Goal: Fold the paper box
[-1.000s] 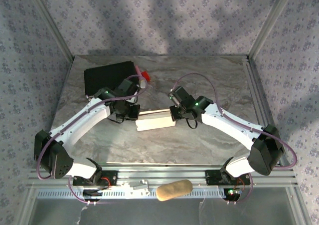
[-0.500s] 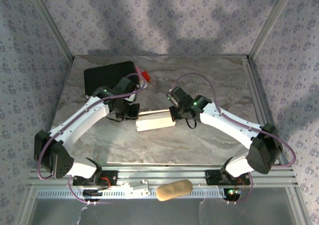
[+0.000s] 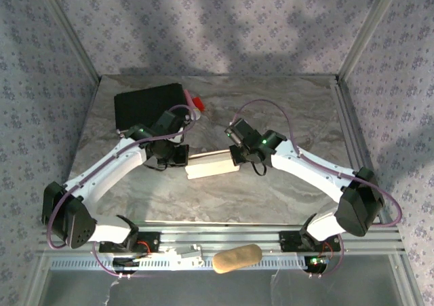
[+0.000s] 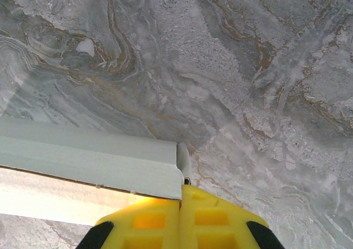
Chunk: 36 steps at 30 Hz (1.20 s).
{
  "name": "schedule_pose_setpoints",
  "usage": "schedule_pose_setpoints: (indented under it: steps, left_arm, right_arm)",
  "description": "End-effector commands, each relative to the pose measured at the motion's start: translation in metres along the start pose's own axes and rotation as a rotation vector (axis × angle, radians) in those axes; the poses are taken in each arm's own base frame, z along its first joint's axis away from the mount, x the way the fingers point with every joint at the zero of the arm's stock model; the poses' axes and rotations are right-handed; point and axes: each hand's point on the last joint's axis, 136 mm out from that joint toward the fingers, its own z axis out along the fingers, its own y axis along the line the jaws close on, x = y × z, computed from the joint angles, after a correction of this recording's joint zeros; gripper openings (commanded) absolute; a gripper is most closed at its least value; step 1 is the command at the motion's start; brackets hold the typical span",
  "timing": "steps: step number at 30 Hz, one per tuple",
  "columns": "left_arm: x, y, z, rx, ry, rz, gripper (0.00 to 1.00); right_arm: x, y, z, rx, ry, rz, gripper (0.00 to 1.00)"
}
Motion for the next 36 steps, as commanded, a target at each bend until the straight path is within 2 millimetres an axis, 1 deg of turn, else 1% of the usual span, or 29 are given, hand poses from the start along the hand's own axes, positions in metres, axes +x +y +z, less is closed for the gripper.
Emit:
schedule_pose_setpoints:
  steps: [1, 5, 9, 12, 22, 27, 29, 33, 36]
  left_arm:
    - [-0.002, -0.009, -0.001, 0.032, -0.037, 0.031, 0.00]
    - [0.003, -0.005, 0.005, -0.011, -0.037, 0.054, 0.00]
    - [0.007, 0.005, 0.008, -0.101, -0.052, 0.083, 0.00]
    - [0.009, 0.011, 0.011, -0.145, -0.062, 0.088, 0.00]
    - [0.011, 0.013, 0.017, -0.190, -0.075, 0.104, 0.00]
    - [0.011, 0.012, 0.016, -0.194, -0.081, 0.105, 0.00]
    - [0.011, 0.011, 0.016, -0.192, -0.083, 0.106, 0.00]
    - [0.010, 0.011, 0.016, -0.192, -0.084, 0.109, 0.00]
    - [0.010, 0.010, 0.016, -0.189, -0.085, 0.111, 0.00]
  right_arm:
    - [0.026, 0.006, 0.014, 0.004, 0.081, -0.040, 0.00]
    - [0.027, 0.003, 0.015, 0.040, 0.066, -0.066, 0.00]
    - [0.033, -0.003, 0.019, 0.077, 0.065, -0.086, 0.00]
    - [0.035, -0.004, 0.020, 0.073, 0.049, -0.086, 0.00]
    - [0.027, -0.001, 0.003, 0.027, -0.002, -0.054, 0.00]
    - [0.023, 0.004, -0.011, -0.028, -0.023, -0.012, 0.14]
    - [0.021, 0.006, -0.017, -0.057, -0.031, 0.020, 0.21]
    - [0.020, 0.007, -0.024, -0.113, -0.042, 0.082, 0.33]
    - [0.019, 0.004, -0.028, -0.128, -0.048, 0.123, 0.37]
